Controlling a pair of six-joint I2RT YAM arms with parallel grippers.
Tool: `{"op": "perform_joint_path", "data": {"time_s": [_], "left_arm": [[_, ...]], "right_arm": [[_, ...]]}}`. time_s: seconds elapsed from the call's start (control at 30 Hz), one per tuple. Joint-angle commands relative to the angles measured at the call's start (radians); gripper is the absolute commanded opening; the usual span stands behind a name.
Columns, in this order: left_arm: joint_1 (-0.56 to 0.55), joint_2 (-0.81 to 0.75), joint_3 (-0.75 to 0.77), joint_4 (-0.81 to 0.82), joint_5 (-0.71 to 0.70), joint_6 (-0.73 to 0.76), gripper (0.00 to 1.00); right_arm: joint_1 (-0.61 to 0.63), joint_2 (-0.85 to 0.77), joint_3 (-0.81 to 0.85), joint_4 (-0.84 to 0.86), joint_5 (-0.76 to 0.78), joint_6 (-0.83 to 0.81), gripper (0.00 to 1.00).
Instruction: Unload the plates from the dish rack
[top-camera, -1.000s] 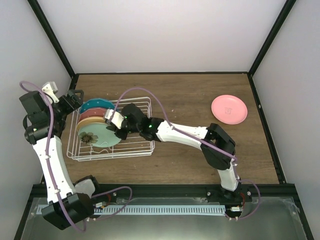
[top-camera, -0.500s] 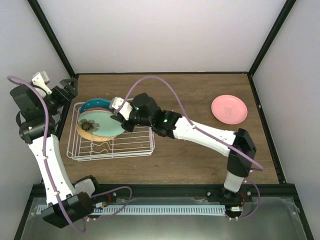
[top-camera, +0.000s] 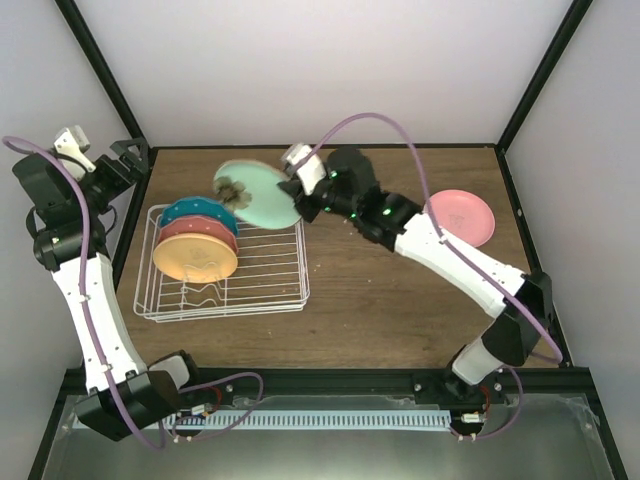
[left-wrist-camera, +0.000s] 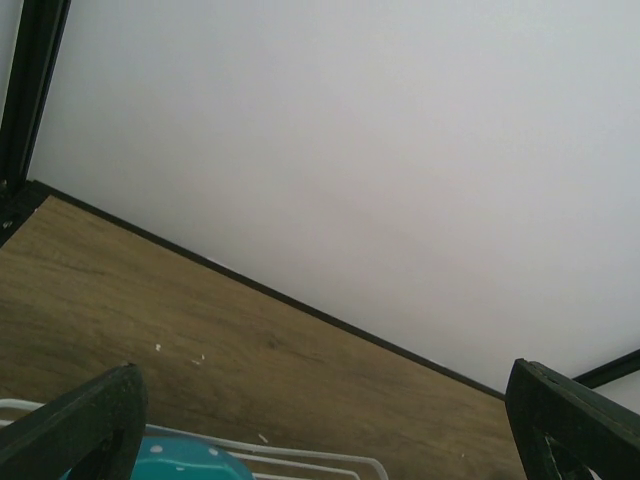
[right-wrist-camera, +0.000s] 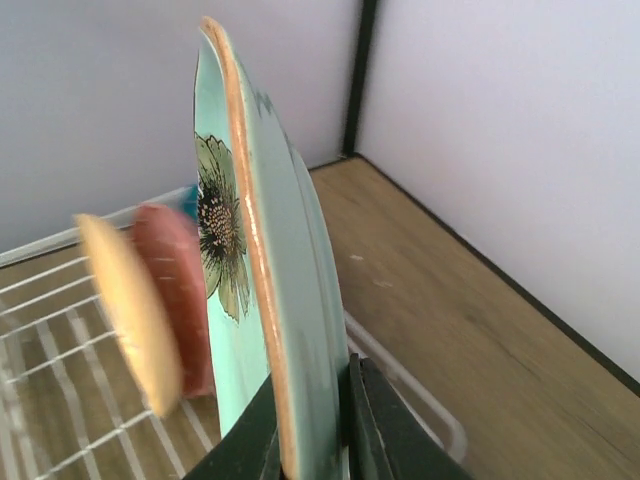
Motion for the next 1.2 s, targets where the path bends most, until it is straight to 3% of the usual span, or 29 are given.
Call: {"op": "perform_joint_path", "data": {"time_s": [0.0,0.33,0.6,0.87,1.17], "left_arm": [[0.002,0.008,0.037,0.045,0.006,-0.017,1.0],[0.001,0.006,0.009,0.05,0.014,-0.018,1.0],[0.001,-0.001,-0.01,0.035,0.025,0.003,1.0],[0.001,0.001,-0.019,0.027,0.031,0.015,1.0],[0.001,-0.004,-0.024,0.017,0.034,0.022,1.0]], "right_arm": [[-0.16,-0.111,0.045,0.06,0.04,0.095,0.01],[-0.538,-0.118,0.06,-0.156,0.169,0.385,0.01],[-0.903,-0.21,-0.181,-0.134,0.058,0.682,0.01],[-1.122,-0.235,-0.345,-0.127,-0.053,0.804,0.01],[-1.212,-0.205,-0.473,-0.022,-0.149,0.899,0.01]]}}
